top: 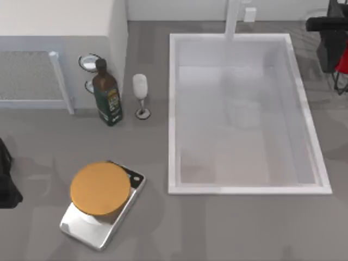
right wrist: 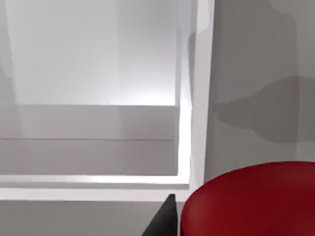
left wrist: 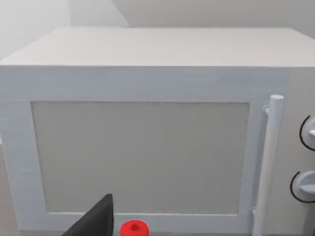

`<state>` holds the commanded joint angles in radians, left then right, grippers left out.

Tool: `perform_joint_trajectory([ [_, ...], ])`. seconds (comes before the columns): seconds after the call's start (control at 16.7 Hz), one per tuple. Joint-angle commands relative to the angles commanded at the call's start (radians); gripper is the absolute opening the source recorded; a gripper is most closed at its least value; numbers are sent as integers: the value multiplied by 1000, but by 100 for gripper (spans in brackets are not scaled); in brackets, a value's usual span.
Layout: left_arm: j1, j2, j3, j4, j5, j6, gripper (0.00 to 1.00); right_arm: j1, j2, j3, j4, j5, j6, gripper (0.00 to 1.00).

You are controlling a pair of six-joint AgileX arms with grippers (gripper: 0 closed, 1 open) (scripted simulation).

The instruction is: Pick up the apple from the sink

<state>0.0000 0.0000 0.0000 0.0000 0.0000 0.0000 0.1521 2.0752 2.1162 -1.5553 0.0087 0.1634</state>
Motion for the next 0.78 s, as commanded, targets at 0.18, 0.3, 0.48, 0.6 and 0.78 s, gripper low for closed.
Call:
perform_joint_trajectory([
  [0.18,0,0,0,0,0,0,100,-76,-168,-296,77,-3,-76,0],
  [0.3,0,0,0,0,0,0,100,-121,-267,-459,123,-5,-121,0],
  [0.48,0,0,0,0,0,0,100,-173,-382,-626,176,-8,-174,0],
  [0.6,0,0,0,0,0,0,100,-194,-427,-684,197,-8,-194,0],
  [0.78,0,0,0,0,0,0,100,-200,-441,-700,203,-9,-200,0],
])
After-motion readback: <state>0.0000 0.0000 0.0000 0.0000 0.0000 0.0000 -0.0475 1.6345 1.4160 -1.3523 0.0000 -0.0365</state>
